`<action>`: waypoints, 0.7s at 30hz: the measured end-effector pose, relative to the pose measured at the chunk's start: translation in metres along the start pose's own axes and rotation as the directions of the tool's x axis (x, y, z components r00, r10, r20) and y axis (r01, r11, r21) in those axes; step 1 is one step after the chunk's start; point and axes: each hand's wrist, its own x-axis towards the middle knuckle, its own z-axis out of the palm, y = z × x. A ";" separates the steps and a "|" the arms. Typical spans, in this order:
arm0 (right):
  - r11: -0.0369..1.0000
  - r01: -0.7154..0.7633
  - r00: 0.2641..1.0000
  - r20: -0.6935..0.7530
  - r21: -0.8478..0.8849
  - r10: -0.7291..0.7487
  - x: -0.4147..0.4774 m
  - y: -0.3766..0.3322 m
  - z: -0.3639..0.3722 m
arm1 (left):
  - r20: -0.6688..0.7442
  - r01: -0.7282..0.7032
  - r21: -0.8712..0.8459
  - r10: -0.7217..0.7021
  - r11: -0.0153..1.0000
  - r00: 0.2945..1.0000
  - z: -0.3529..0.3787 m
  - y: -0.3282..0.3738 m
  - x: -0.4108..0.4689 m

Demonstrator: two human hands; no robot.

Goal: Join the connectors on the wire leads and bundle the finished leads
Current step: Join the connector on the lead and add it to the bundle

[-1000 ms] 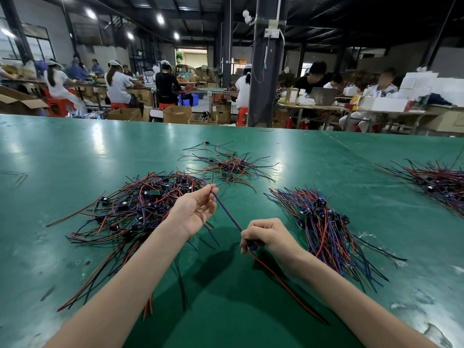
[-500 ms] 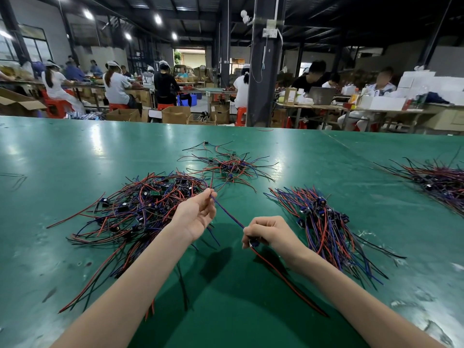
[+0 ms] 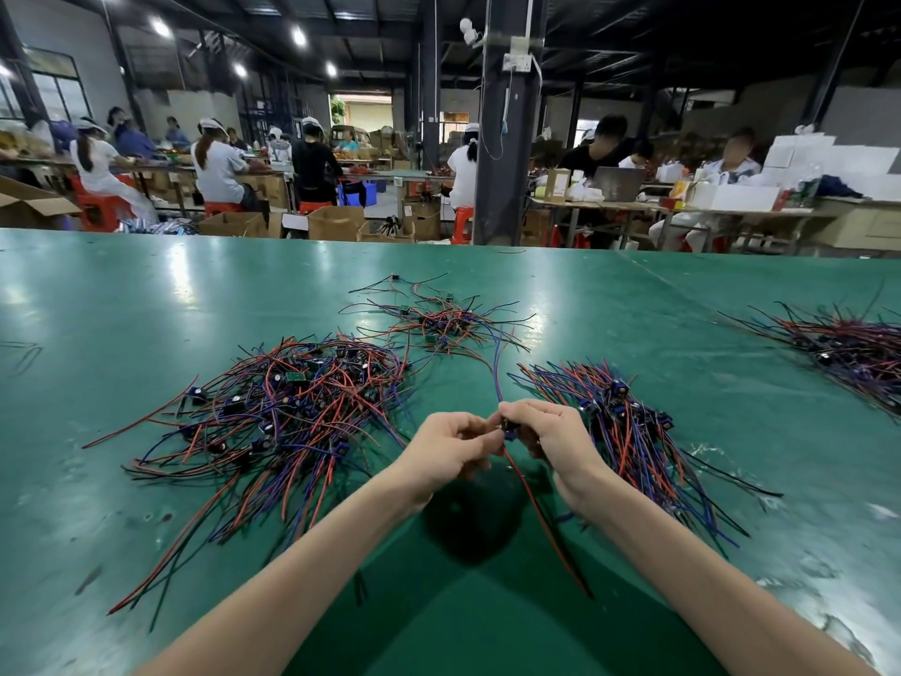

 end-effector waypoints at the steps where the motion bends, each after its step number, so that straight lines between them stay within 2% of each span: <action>1: 1.000 -0.001 1.000 0.006 0.003 0.001 0.000 0.000 0.000 | 0.008 -0.010 -0.004 0.010 1.000 1.000 0.000 -0.001 -0.001; 11: 0.996 0.048 0.999 0.008 -0.077 -0.047 0.001 0.002 0.002 | 0.088 0.069 -0.121 -0.059 0.990 0.994 -0.002 -0.002 -0.001; 21: 0.994 0.049 0.998 -0.038 -0.094 -0.053 0.006 0.007 0.000 | 0.128 0.149 -0.106 -0.135 0.983 0.983 0.000 0.002 -0.004</action>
